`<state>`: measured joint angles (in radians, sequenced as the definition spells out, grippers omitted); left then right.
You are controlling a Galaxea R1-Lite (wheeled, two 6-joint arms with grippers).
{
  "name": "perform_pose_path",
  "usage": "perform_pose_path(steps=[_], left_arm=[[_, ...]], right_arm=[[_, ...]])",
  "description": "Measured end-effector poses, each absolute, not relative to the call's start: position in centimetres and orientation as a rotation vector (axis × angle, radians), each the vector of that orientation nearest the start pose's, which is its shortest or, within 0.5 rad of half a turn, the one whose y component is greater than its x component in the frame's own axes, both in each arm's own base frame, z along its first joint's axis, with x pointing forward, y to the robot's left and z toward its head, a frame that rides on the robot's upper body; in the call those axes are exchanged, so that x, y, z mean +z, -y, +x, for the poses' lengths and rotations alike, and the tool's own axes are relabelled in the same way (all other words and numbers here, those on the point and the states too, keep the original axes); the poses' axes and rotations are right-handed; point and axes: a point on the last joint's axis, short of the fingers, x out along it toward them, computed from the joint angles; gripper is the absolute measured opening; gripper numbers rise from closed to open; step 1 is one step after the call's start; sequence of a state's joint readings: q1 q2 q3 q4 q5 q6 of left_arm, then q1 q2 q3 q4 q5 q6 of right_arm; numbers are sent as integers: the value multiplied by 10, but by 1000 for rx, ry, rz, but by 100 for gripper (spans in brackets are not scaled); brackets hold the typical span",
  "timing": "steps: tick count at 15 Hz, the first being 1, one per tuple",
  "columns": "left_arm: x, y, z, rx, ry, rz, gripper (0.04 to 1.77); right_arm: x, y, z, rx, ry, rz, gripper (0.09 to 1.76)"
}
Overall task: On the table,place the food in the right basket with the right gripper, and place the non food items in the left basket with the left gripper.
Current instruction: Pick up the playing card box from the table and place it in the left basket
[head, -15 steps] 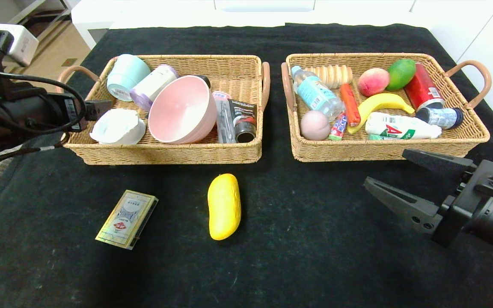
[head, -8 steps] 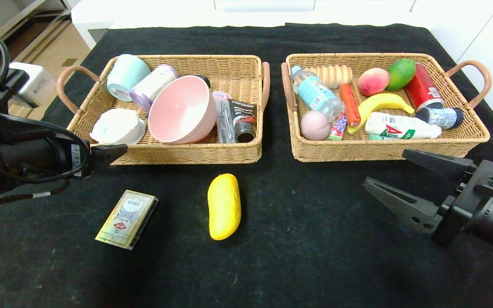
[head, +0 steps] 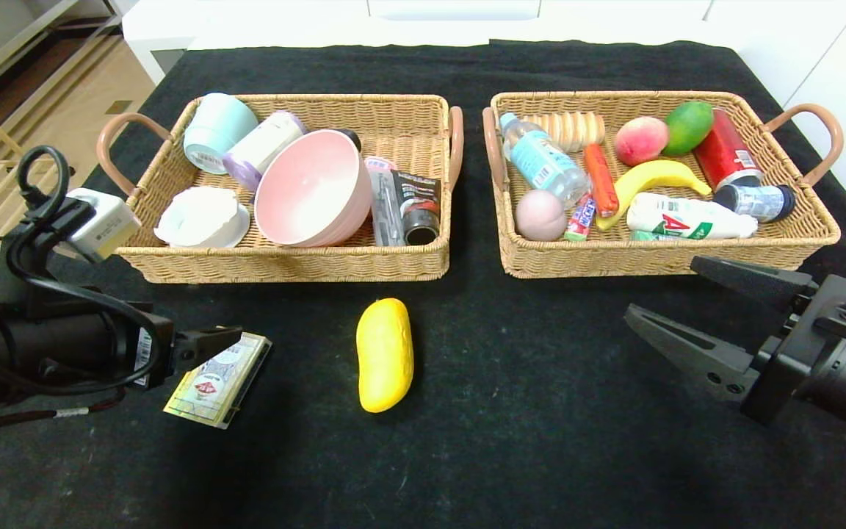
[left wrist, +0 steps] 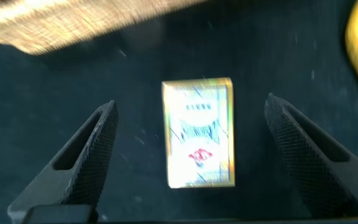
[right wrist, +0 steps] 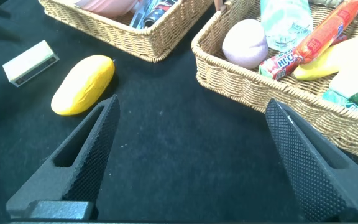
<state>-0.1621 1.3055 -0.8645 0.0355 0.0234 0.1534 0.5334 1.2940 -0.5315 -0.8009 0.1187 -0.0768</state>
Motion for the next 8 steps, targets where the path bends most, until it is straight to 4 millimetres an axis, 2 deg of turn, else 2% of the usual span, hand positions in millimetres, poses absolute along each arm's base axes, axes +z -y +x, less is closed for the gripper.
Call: perform_pose_path(steps=[8], left_arm=[[201, 33, 206, -198, -591, 202, 171]], right_arm=[[227, -103, 170, 647, 63, -66, 171]])
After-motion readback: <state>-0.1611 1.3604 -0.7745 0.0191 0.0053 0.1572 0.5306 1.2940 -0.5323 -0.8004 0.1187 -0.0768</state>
